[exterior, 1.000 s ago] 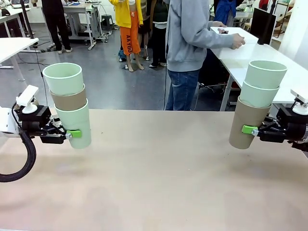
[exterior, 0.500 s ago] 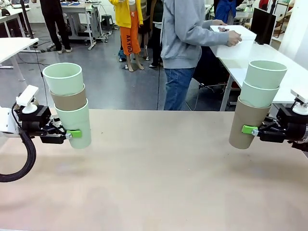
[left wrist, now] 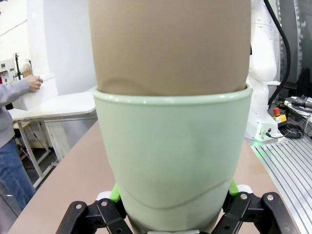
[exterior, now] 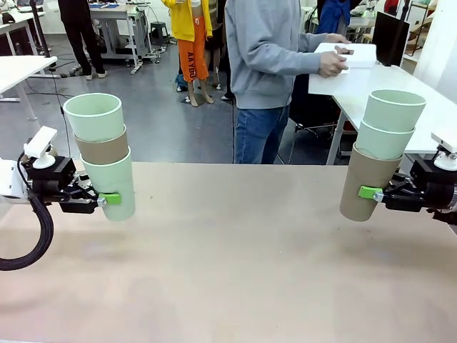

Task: Stack the cups and store them in the basket.
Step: Place the stack of Reusable plastic cups into the Pantry Basket.

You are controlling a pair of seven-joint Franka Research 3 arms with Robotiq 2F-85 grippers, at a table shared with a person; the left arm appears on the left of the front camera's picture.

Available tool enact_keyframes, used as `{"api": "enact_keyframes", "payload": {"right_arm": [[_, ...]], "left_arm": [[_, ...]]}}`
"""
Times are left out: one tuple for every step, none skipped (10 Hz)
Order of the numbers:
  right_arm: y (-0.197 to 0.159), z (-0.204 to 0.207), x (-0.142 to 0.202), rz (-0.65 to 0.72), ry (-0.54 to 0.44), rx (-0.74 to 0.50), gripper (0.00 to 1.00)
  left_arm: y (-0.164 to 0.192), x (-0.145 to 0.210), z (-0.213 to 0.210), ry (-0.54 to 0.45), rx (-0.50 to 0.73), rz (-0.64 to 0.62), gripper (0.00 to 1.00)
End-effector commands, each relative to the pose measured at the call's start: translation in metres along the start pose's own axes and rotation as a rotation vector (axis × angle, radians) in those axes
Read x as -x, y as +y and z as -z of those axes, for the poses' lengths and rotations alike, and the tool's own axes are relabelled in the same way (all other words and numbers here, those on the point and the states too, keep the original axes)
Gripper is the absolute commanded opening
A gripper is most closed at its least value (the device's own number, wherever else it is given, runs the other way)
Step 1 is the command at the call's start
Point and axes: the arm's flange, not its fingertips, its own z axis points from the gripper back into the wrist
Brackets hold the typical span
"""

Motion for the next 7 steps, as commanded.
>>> {"api": "enact_keyframes", "payload": {"right_arm": [[0.0007, -0.0001, -0.0038, -0.01, -0.002, 0.0, 0.86], [0.0007, -0.0001, -0.0038, -0.01, -0.002, 0.0, 0.86], [0.0007, -0.0001, -0.0038, -0.01, -0.002, 0.0, 0.86], [0.0007, -0.0001, -0.0038, -0.01, -0.002, 0.0, 0.86], [0.0007, -0.0001, -0.0038, -0.01, -0.002, 0.0, 0.86], [0.0007, -0.0001, -0.0038, -0.01, -0.002, 0.0, 0.86], [0.0007, -0.0001, -0.0038, -0.01, -0.002, 0.0, 0.86]], "left_arm": [[-0.0001, -0.0037, 0.0006, -0.008, 0.005, 0.008, 0.85], [-0.0001, -0.0037, 0.0006, -0.008, 0.005, 0.008, 0.85], [-0.0001, -0.0037, 0.0006, -0.008, 0.005, 0.008, 0.85], [-0.0001, -0.0037, 0.0006, -0.008, 0.005, 0.008, 0.85], [-0.0001, -0.0037, 0.0006, -0.008, 0.005, 0.008, 0.85], [-0.0001, -0.0037, 0.0006, -0.008, 0.005, 0.008, 0.85], [-0.0001, -0.0037, 0.0006, -0.008, 0.005, 0.008, 0.85]]}}
